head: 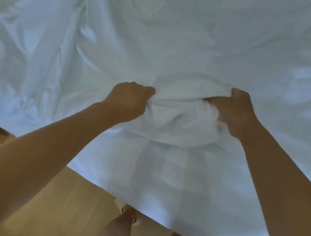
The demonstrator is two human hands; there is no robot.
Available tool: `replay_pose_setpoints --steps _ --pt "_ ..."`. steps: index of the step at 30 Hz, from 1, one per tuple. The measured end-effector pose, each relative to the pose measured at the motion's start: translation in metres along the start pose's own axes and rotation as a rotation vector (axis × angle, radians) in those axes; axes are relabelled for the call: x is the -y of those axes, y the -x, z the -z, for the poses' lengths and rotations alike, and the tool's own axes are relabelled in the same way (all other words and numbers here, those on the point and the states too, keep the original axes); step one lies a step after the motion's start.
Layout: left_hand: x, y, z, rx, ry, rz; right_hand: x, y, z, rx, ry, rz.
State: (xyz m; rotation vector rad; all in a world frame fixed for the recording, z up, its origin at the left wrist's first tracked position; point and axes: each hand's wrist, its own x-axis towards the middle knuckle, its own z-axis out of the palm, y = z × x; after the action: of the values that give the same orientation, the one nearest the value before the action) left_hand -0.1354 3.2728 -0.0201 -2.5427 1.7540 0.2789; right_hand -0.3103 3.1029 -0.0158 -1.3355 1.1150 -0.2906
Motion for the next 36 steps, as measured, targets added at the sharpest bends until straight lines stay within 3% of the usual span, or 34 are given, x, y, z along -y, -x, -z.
replay_pose_setpoints --steps 2,5,11,13,20,23,25,27,29,31,34,36 --pt "0.003 -0.004 0.013 0.069 -0.032 0.093 0.009 0.016 0.027 0.285 -0.105 -0.035" --pt "0.002 -0.011 0.020 0.113 -0.112 0.159 0.000 0.032 0.074 0.411 -0.003 -0.053" --pt "0.022 0.002 -0.014 0.137 -0.070 0.476 -0.054 0.021 0.212 0.030 0.194 -0.121" --pt "0.007 0.000 -0.034 0.192 -0.065 0.448 -0.077 0.010 0.217 0.010 0.199 -0.203" --pt "-0.066 -0.017 -0.081 0.297 -0.013 0.343 -0.145 -0.006 0.125 0.030 0.134 -0.269" --pt "-0.081 -0.015 -0.075 0.133 0.051 0.236 -0.153 -0.003 0.108 0.030 0.108 -0.222" --pt "-0.102 -0.012 -0.076 -0.096 0.136 0.023 -0.155 -0.001 0.103 -0.009 0.065 -0.204" --pt "-0.135 -0.018 -0.084 -0.156 0.130 -0.215 -0.159 0.004 0.102 -0.015 0.034 -0.234" --pt "-0.164 -0.035 -0.099 0.014 -0.006 -0.326 -0.161 0.012 0.103 -0.005 0.089 -0.277" --pt "-0.179 -0.056 -0.114 0.225 -0.172 -0.310 -0.160 0.018 0.108 -0.011 0.191 -0.277" --pt "-0.174 -0.089 -0.111 0.214 -0.341 -0.201 -0.147 0.015 0.121 -0.050 0.196 -0.252" --pt "-0.168 -0.106 -0.101 0.269 -0.224 -0.082 -0.135 0.012 0.131 -0.032 0.126 -0.237"
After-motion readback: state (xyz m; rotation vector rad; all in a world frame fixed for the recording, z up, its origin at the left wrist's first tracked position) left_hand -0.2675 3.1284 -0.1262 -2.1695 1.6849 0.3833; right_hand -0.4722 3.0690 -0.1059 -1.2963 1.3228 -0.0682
